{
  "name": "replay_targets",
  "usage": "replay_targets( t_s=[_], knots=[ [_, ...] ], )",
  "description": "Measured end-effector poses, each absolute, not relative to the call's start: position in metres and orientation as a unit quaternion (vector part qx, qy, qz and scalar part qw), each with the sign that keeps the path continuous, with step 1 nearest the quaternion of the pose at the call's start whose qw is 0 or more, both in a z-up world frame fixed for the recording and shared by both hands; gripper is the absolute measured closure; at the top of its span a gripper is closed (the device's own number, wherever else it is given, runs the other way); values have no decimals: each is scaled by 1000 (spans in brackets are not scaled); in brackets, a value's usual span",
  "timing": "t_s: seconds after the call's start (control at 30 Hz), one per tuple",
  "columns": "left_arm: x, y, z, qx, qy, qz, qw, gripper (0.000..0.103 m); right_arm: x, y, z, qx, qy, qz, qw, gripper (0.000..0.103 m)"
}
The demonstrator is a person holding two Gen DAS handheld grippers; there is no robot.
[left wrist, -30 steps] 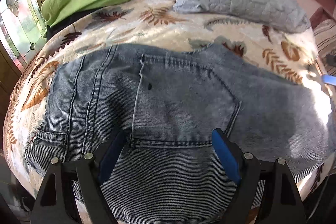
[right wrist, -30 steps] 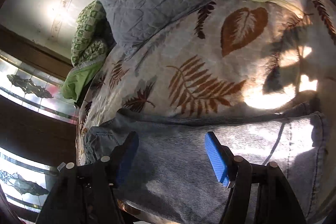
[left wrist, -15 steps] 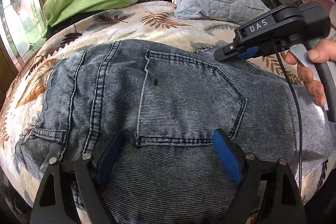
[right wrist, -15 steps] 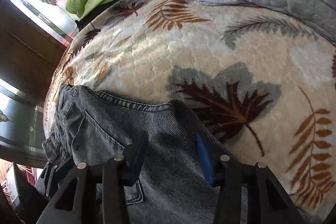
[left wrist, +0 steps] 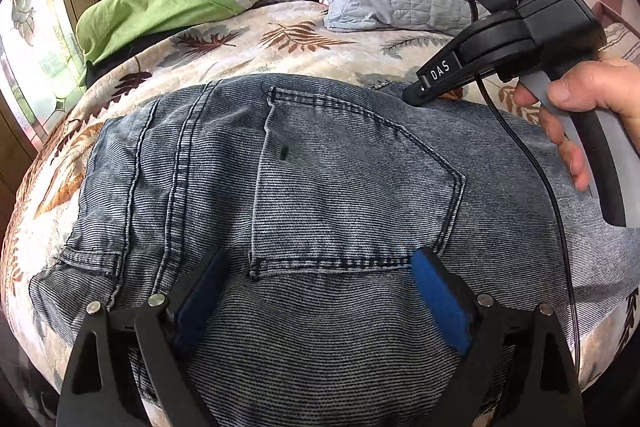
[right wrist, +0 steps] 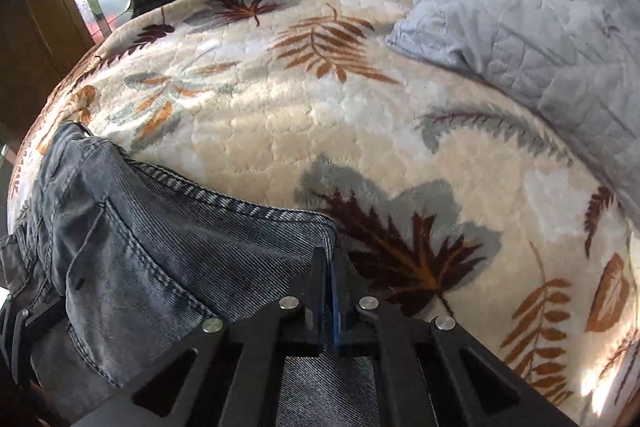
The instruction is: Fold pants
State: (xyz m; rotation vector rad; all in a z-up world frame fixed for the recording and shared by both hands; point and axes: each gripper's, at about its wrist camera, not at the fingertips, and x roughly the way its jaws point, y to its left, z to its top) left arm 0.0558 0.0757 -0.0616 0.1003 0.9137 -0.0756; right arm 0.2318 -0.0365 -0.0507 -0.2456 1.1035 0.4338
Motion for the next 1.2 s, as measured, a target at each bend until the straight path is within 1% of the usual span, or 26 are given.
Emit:
replay_targets(
  t_s=[0.07,0.17,0.23,0.33,0.43,0.53,0.57,0.6,0.63,0.7,0.73,0.77,0.8,0.83,0.87,0.9,0.93,1.03,1.07,1.1,1.2],
  knots=[
    [56,77,-61,45,441,-38,896,10,231,-47,-48,-75,518,197,829,98],
    [56,77,-60,43,441,-37,896,10,212,-70,-21,-34,487,184,853,92],
    [55,76,-61,46,439,-35,896,10,191,-98,-3,9,473,177,863,91],
    [55,76,-60,44,439,-34,897,10,156,-147,5,78,478,177,857,91],
    [54,74,-61,49,437,-31,898,10,123,-212,-14,141,497,129,847,91],
    [53,72,-61,54,436,-29,898,10,114,-285,-59,188,540,30,820,90],
    [53,72,-61,58,436,-28,897,10,111,-308,-71,235,544,22,805,91],
    [52,71,-59,61,437,-29,897,10,104,-329,-74,318,523,46,789,91],
    [50,72,-56,60,437,-30,897,10,97,-340,-71,355,510,49,782,90],
    [46,73,-48,42,436,-37,898,10,83,-350,-53,351,472,59,806,89],
    [43,73,-42,31,431,-43,901,10,78,-354,-49,352,458,63,814,87],
    [38,73,-38,25,424,-49,904,10,74,-360,-50,357,453,57,815,76],
    [35,70,-38,30,422,-49,905,10,76,-368,-58,362,461,36,809,54],
    [36,65,-43,51,431,-43,900,10,77,-376,-68,369,469,23,802,51],
    [39,58,-55,82,456,-40,885,10,80,-382,-76,383,470,36,794,51],
    [40,52,-63,119,463,-38,877,9,79,-388,-75,398,465,42,790,52],
    [35,49,-59,130,446,-36,885,9,75,-390,-68,407,460,42,788,51],
    [31,53,-41,80,449,-58,888,10,49,-401,-35,400,409,35,820,50],
    [29,53,-34,63,442,-61,893,10,35,-406,-26,406,394,33,824,45],
    [26,53,-28,51,434,-66,897,10,19,-412,-19,413,385,29,825,43],
    [24,46,-16,27,428,-84,899,10,-36,-434,-16,446,373,8,814,43]
  ],
)
